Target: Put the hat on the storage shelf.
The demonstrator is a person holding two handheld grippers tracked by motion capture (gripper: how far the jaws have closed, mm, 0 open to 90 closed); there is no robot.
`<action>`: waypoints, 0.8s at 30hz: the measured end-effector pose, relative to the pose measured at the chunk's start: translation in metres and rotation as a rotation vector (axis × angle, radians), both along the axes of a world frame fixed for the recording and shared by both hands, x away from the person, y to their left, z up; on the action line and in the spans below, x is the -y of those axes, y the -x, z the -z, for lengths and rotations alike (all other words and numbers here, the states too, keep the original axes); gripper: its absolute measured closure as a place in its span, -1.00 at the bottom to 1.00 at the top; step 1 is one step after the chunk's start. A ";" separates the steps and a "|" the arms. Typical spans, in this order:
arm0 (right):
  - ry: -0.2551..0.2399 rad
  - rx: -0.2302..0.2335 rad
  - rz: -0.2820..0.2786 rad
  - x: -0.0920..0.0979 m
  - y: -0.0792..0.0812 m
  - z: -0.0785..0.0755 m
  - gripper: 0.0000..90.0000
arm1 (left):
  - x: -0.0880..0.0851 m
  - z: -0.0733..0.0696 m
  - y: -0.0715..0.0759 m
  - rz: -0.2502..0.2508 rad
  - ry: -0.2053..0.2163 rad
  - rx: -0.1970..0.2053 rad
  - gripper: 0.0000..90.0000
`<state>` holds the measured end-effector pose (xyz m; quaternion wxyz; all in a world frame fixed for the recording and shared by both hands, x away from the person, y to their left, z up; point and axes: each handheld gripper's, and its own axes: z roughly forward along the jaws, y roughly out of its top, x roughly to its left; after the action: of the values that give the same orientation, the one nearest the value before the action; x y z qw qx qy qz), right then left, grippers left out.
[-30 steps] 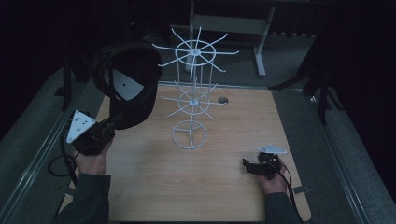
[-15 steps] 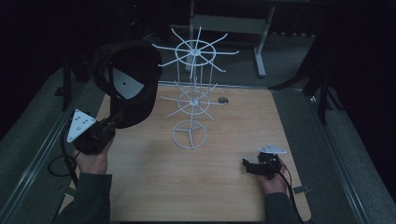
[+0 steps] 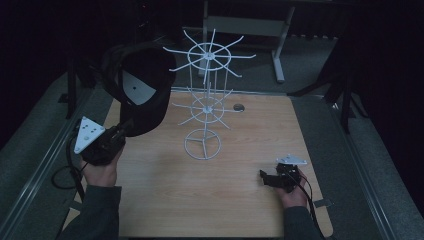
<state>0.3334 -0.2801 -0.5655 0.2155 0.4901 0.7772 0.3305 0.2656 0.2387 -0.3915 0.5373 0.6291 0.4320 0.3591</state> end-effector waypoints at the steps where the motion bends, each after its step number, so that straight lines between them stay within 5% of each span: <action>1: 0.000 0.000 0.000 0.000 0.000 0.000 -0.69 | 0.000 0.000 0.000 0.000 -0.002 0.002 0.91; 24: 0.000 0.000 0.000 0.000 0.000 0.000 -0.69 | 0.010 -0.003 0.004 0.004 -0.050 0.035 0.91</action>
<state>0.3334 -0.2801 -0.5655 0.2156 0.4901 0.7772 0.3307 0.2612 0.2284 -0.3881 0.5297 0.6368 0.4121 0.3795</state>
